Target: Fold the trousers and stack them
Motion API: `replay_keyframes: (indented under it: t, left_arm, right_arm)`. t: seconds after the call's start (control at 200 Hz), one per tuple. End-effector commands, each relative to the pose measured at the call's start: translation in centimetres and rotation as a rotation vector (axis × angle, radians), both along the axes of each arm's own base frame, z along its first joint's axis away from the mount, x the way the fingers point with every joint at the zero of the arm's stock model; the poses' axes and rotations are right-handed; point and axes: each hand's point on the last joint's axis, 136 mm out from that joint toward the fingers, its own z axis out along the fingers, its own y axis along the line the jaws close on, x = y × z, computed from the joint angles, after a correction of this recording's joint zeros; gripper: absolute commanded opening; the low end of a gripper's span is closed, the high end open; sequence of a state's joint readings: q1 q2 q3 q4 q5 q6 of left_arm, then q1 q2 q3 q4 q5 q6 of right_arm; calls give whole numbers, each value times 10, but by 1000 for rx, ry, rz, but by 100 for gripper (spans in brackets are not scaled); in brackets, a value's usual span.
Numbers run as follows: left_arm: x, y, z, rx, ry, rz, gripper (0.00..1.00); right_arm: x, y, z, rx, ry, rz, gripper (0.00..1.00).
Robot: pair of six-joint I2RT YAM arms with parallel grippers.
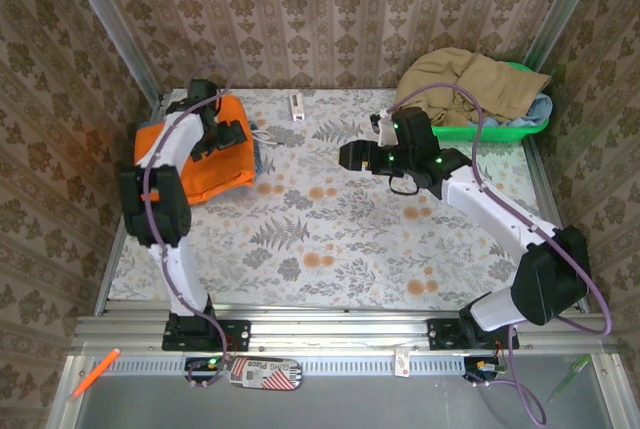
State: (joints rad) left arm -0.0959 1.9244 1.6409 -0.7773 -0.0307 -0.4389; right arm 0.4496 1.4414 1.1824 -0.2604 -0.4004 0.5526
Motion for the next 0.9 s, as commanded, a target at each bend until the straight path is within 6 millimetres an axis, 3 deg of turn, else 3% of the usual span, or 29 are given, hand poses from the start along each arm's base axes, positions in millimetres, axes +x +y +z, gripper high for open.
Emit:
replay_keyframes:
  t: [0.0,0.23,0.425,0.515,0.63,0.72,0.8,0.895]
  left_arm:
    - [-39,-15,20,63,7,-89,98]
    - [-72,-34,-35,49,74,-66,94]
    - [-60,-41,-74,38,116,-96,92]
    - [-55,-44,-56,26,90,-123,91]
    - [-61,-38,3,35,-32,-116,94]
    - [-81,-33,37,27,-114,-94,95]
    - [-112,-28,36,24,-120,-56,92]
    - [-159,-11,8,37,-51,72,87]
  right_arm:
    - [-11,0,5,3,-10,13,78]
    - [-17,-1,-11,-13,26,11,77]
    - [-25,-7,1,-16,-1,9,77]
    - [-28,-10,5,-27,-11,7,77]
    - [-34,-15,9,-29,-22,2,77]
    - [-38,-17,6,-29,-19,0,78]
    - [-41,-18,3,-31,-12,2,78]
    - [-46,-21,-5,-42,2,3,78]
